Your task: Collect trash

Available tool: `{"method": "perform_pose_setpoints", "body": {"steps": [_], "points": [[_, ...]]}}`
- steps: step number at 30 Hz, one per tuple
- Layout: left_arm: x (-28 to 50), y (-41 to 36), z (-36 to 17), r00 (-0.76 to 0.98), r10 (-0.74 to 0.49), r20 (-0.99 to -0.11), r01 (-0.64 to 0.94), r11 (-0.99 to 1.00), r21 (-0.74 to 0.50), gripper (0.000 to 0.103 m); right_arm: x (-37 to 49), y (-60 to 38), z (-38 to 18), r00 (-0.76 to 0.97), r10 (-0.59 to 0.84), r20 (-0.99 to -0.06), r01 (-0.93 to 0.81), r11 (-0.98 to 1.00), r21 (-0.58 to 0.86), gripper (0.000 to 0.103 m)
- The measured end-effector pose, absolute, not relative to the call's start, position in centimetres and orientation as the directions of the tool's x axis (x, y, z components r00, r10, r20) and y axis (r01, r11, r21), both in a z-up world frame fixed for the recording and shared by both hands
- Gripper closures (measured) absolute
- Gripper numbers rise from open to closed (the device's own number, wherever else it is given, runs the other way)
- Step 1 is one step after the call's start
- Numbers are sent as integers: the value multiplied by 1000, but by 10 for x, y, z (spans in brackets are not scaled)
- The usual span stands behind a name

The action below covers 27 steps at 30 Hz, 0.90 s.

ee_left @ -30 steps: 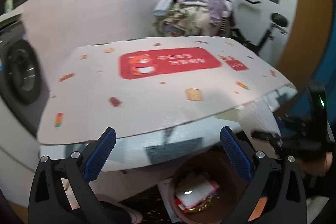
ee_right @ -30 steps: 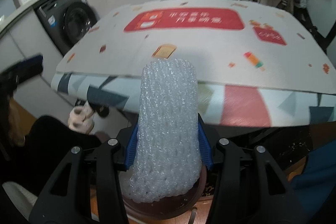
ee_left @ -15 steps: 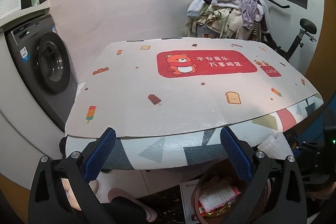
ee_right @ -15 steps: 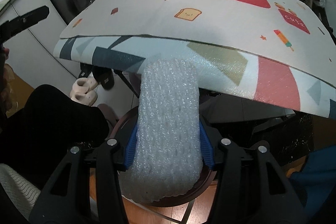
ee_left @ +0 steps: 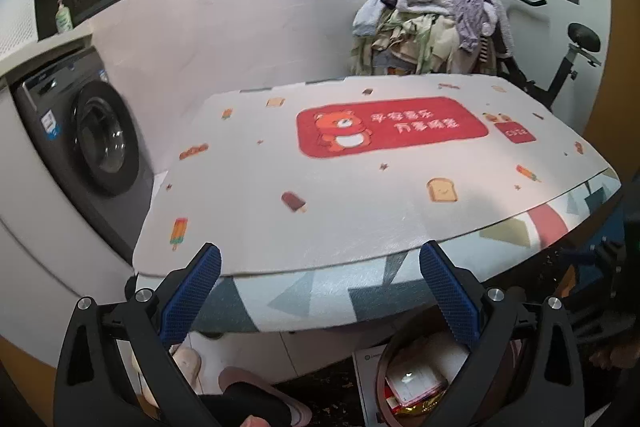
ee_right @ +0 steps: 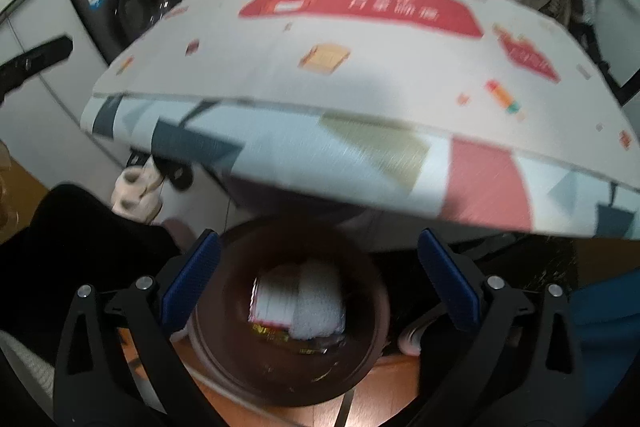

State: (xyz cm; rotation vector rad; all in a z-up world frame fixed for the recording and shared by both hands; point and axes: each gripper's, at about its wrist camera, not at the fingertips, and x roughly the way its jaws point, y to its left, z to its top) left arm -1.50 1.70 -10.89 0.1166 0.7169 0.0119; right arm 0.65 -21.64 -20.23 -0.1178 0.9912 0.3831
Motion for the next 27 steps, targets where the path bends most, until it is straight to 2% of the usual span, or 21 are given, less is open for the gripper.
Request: {"method": "perform_pose_setpoints", "body": {"steps": [5,9,17,22,27], "points": [[-12,4,-85,788,82,-610,28,985,169,6,17,-228,-162,578,257,-774,-340,939,58,6],[-9,-6,-59,824,60,-564,47,984,173,6,25,-236,-122,651,260,-713,-318,946,54,6],[-7,-10,-8,861,-77,-503,122,991,58,6,27,-249,-48,757,253,-602,-305,952,17,6],[-2,-8,6,835,-171,-524,180,983,-34,6,20,-255,-21,798,244,-551,-298,955,-8,6],[-1,-11,7,832,-156,-532,175,984,-15,6,14,-260,-9,815,239,-528,-291,956,-18,6]]}}
